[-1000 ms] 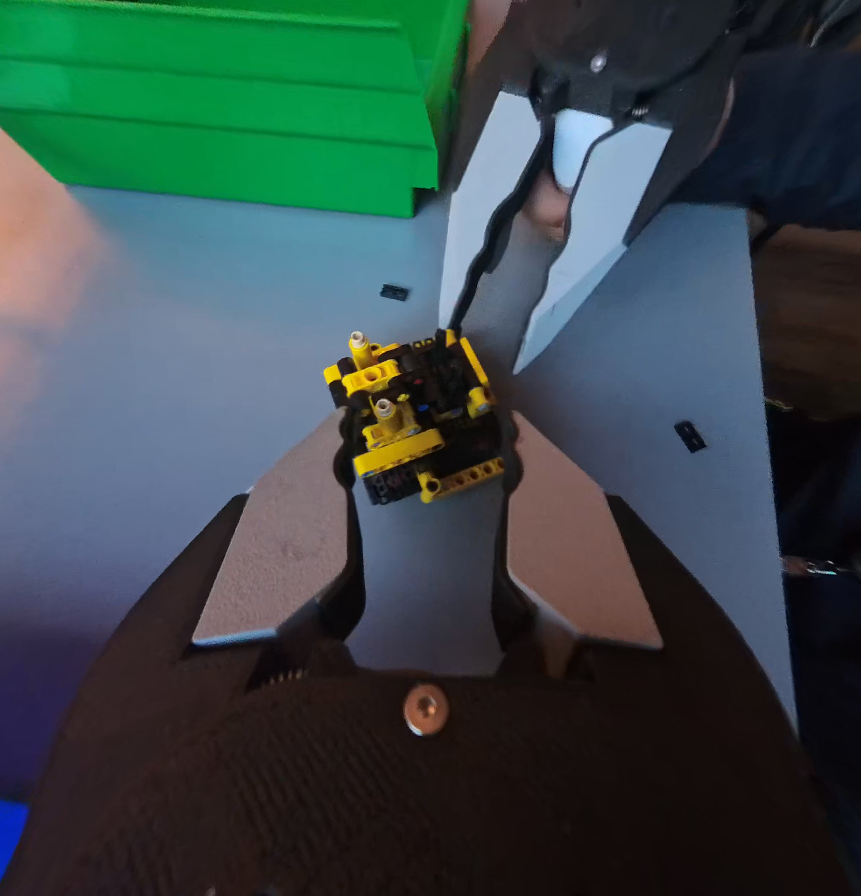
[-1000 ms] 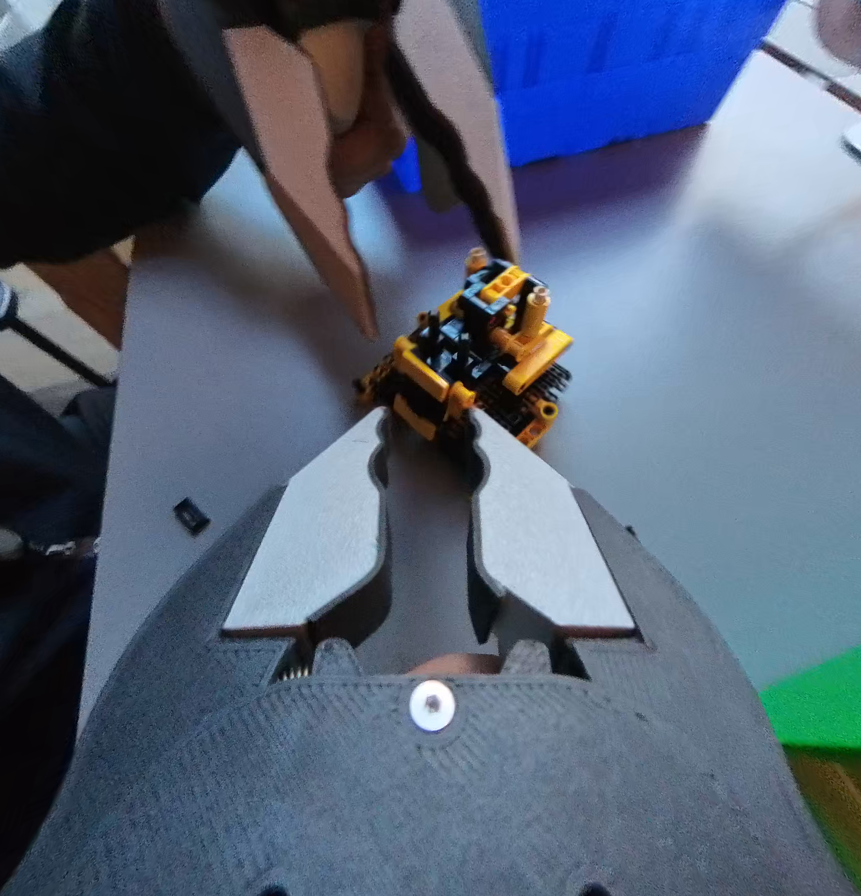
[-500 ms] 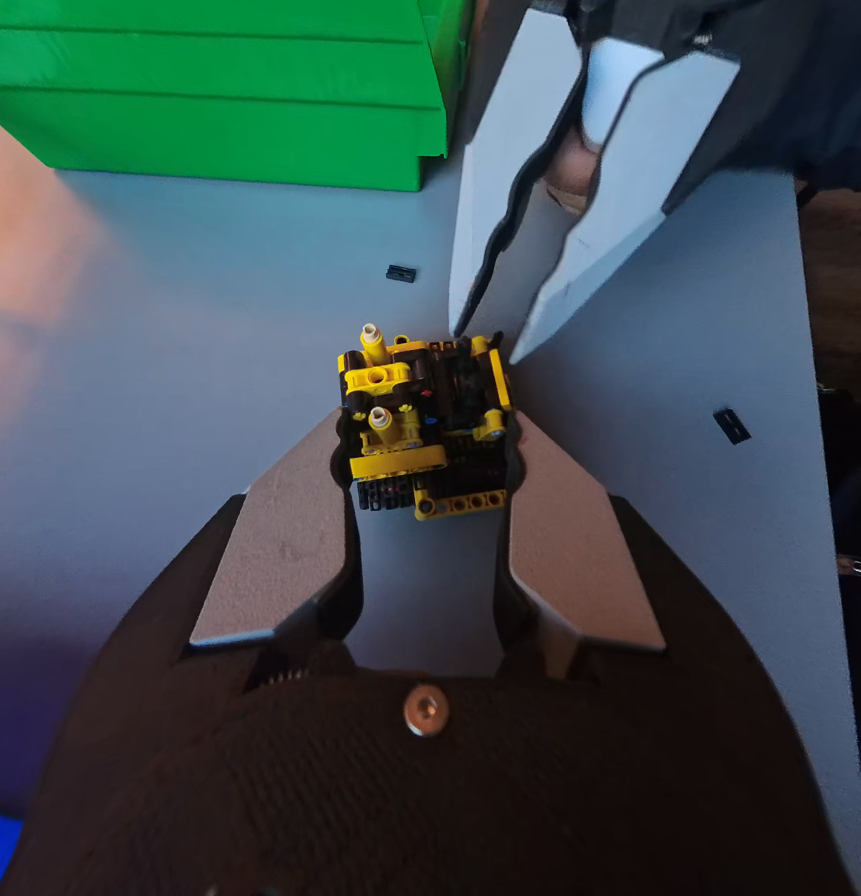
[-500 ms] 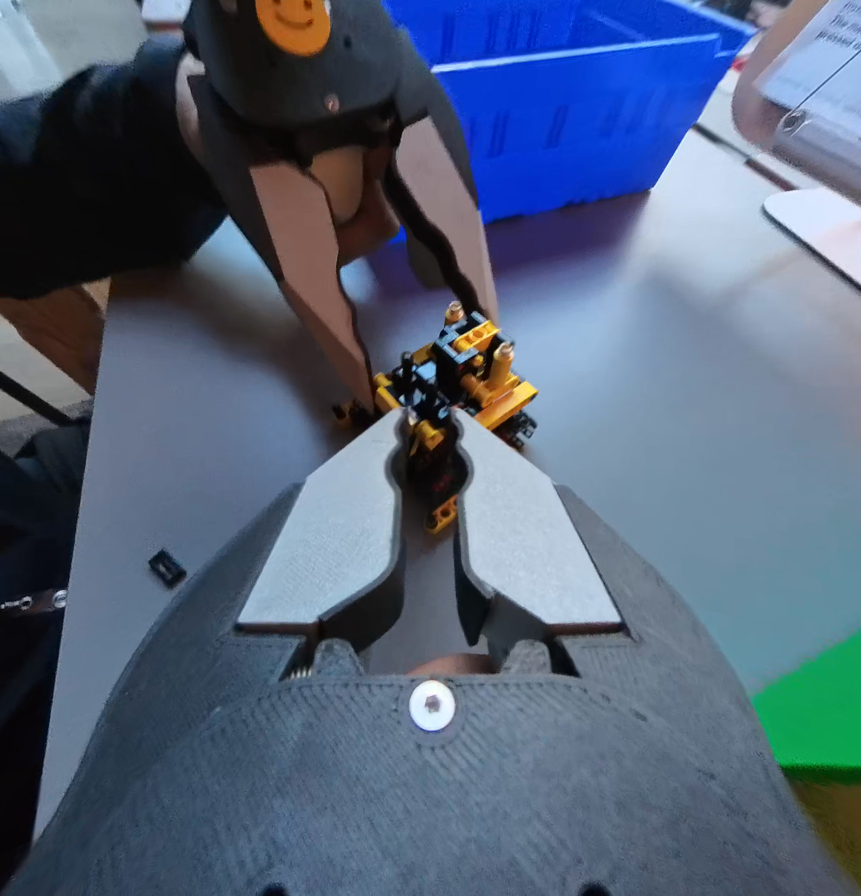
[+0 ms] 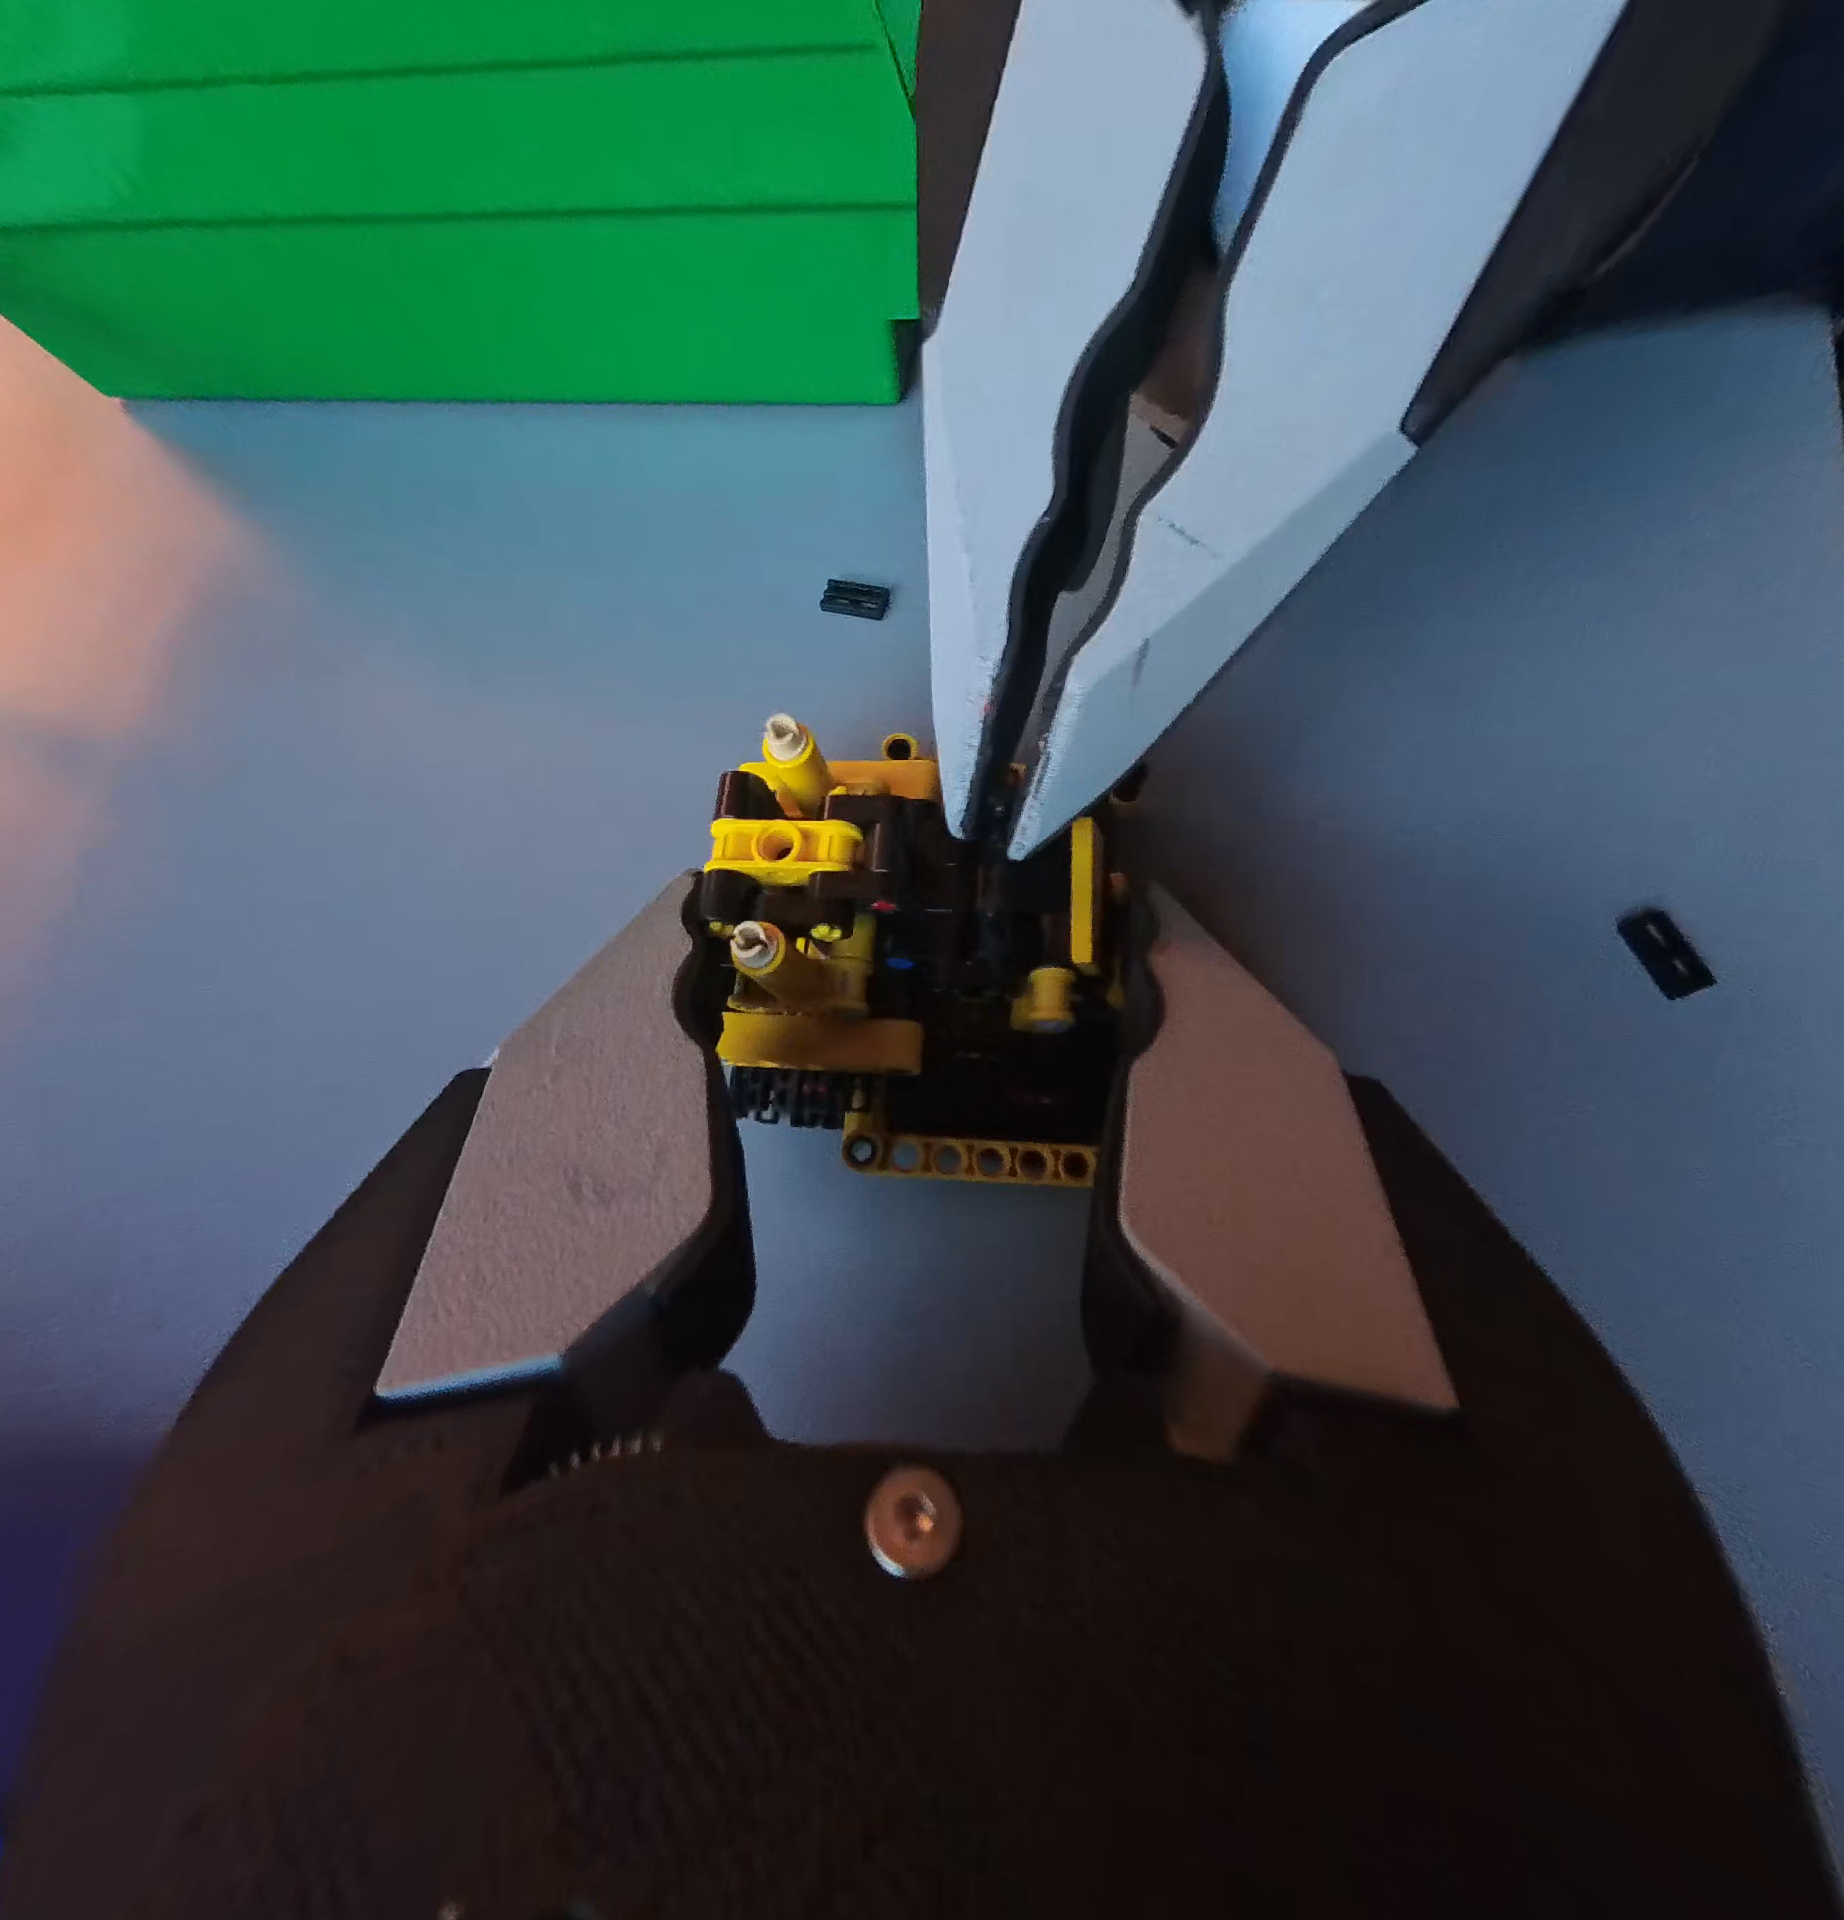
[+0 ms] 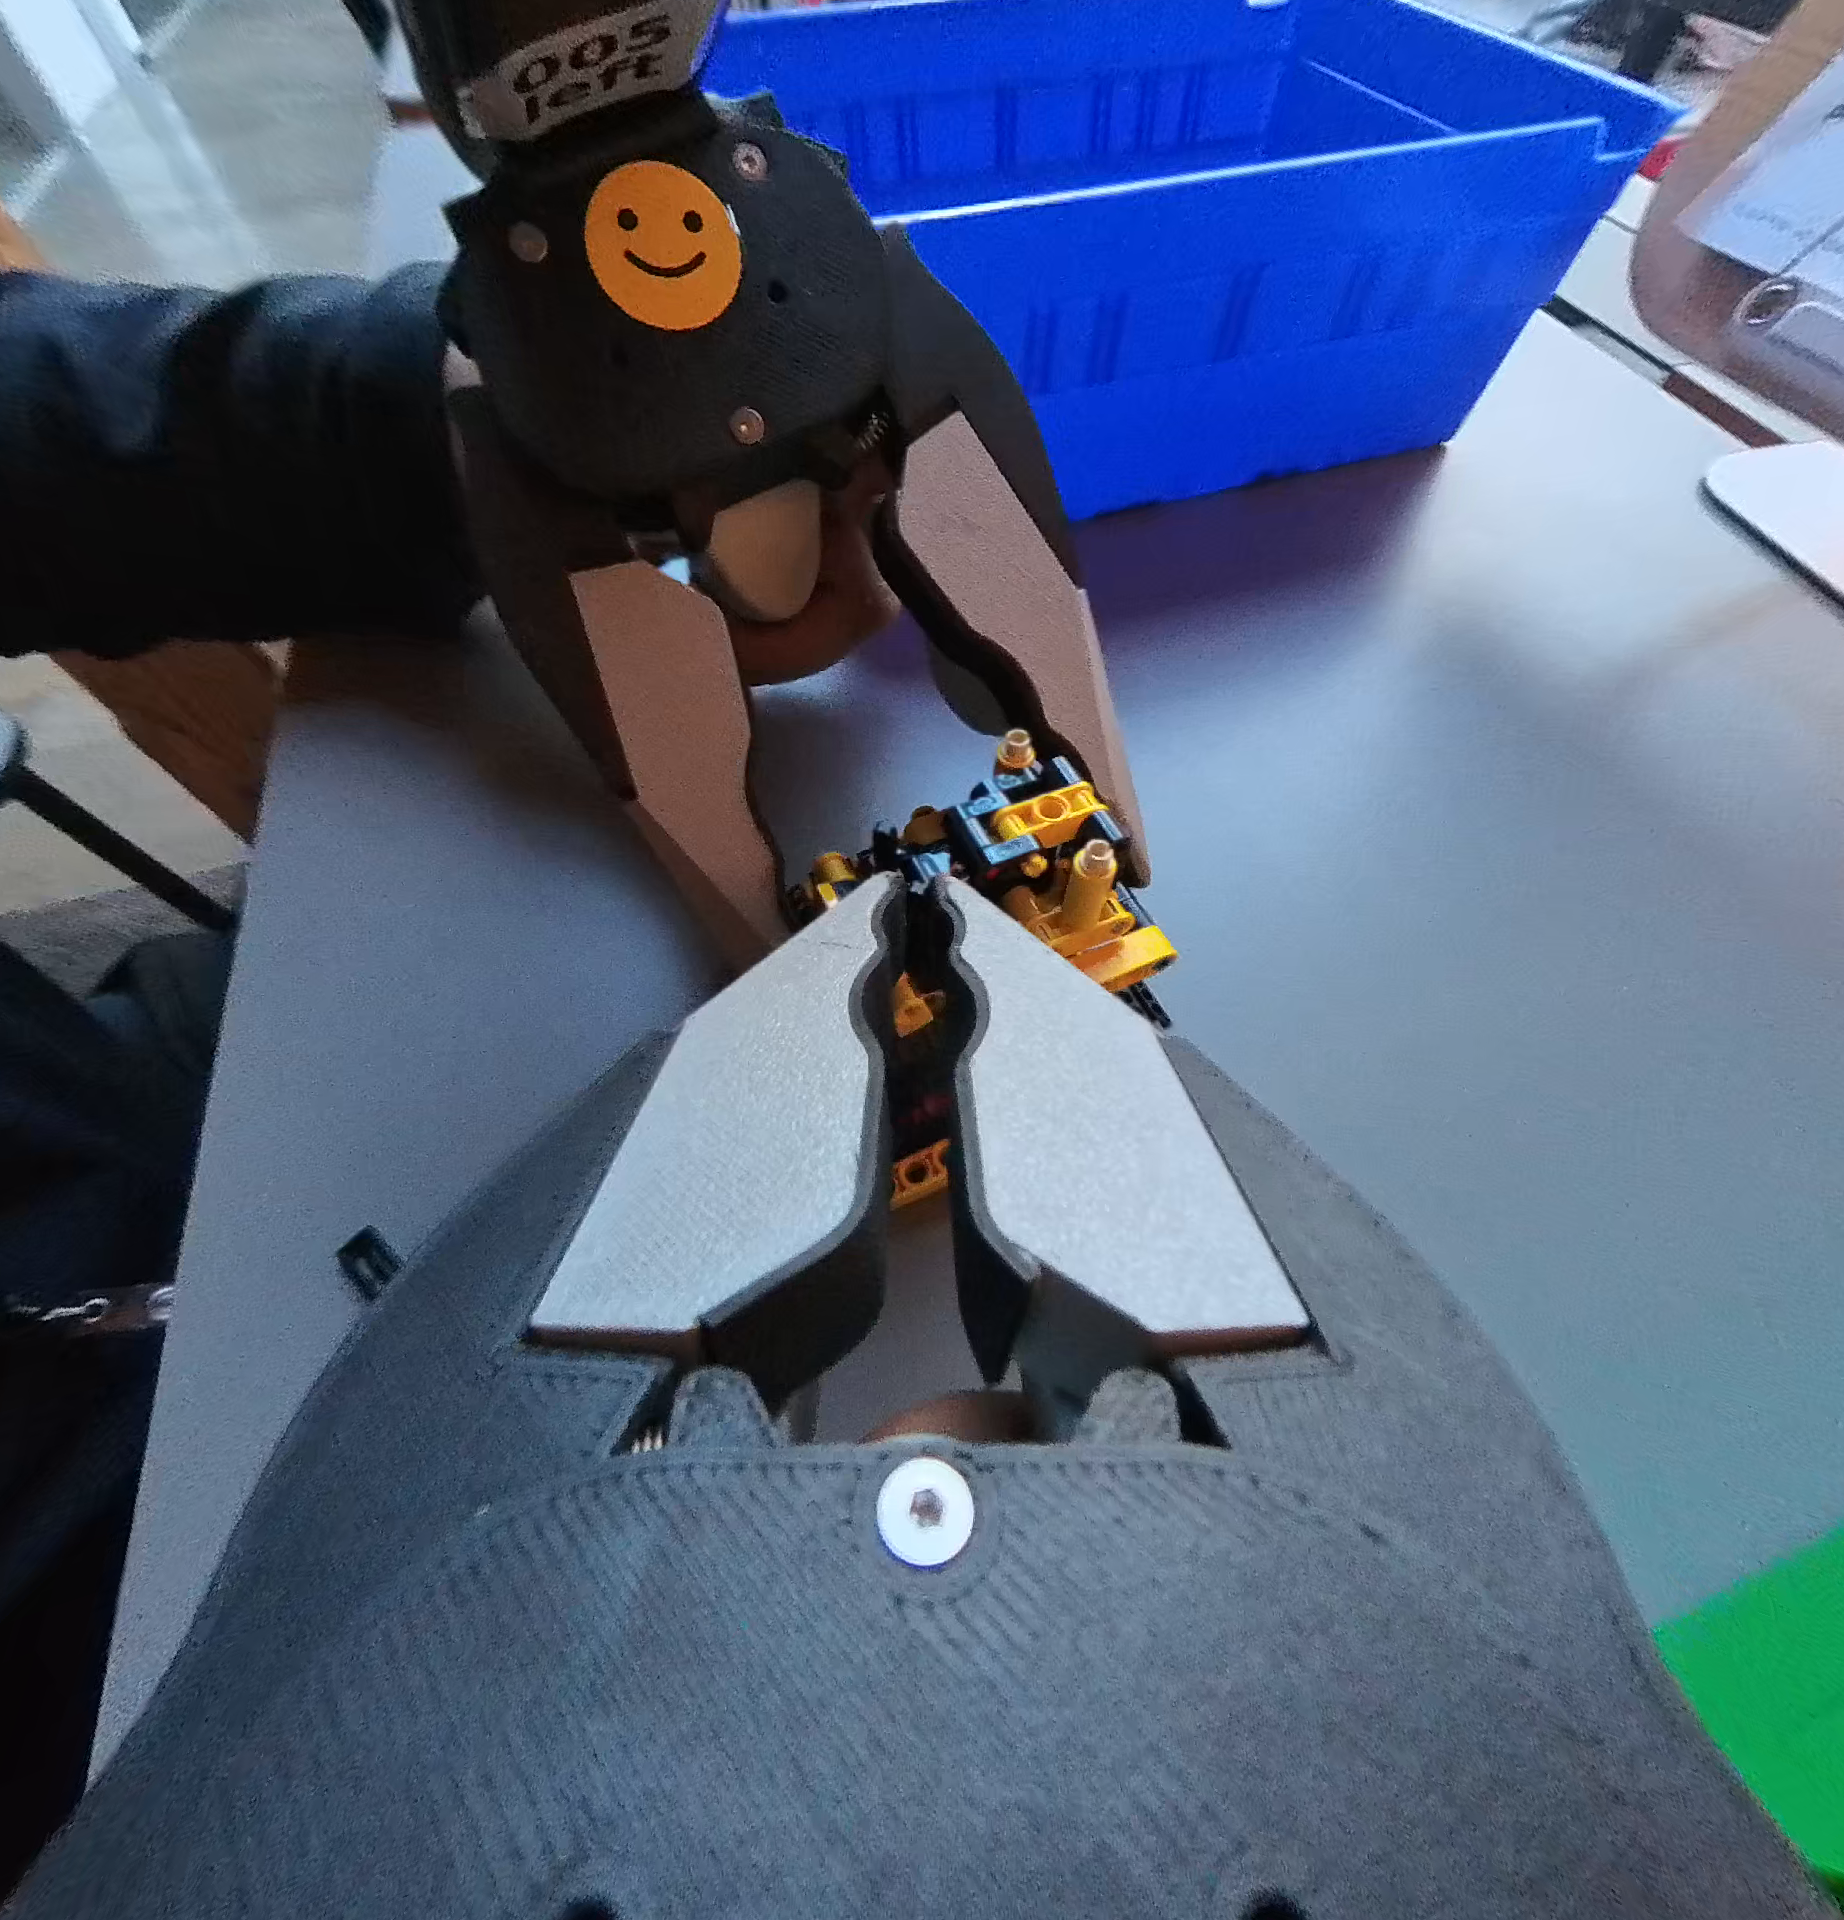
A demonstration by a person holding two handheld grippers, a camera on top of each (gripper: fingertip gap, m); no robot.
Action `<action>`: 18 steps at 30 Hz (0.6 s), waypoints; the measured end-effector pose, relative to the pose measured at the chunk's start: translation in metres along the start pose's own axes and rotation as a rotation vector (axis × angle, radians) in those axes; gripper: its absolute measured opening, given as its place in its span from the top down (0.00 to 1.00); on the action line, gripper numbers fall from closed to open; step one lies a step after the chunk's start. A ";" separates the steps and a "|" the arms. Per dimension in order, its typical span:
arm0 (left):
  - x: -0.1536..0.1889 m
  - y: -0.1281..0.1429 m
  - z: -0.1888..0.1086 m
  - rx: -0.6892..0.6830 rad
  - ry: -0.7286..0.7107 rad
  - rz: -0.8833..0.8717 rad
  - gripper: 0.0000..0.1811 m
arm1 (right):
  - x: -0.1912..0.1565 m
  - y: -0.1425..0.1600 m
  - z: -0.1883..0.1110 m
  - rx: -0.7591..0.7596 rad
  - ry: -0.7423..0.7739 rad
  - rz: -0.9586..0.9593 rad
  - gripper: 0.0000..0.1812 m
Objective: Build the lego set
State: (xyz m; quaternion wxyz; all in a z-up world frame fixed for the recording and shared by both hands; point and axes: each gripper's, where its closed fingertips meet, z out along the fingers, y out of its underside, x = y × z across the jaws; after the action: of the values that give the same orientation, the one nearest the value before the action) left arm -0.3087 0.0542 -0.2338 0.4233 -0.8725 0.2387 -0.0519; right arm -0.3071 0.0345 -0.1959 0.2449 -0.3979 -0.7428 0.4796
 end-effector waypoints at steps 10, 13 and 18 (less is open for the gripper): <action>-0.005 -0.020 -0.011 0.092 -0.014 -0.083 0.59 | 0.007 -0.025 -0.011 0.128 0.076 0.074 1.00; -0.004 -0.020 -0.012 0.096 0.008 -0.114 0.59 | 0.007 -0.027 -0.011 0.130 0.103 0.058 1.00; -0.009 -0.020 -0.014 0.086 -0.037 -0.110 0.59 | 0.011 -0.028 -0.008 0.137 0.108 0.086 1.00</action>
State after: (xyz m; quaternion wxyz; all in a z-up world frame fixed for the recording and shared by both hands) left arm -0.3130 0.0590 -0.2087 0.4611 -0.8661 0.1803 -0.0690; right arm -0.3167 0.0414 -0.1672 0.2905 -0.4371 -0.6761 0.5172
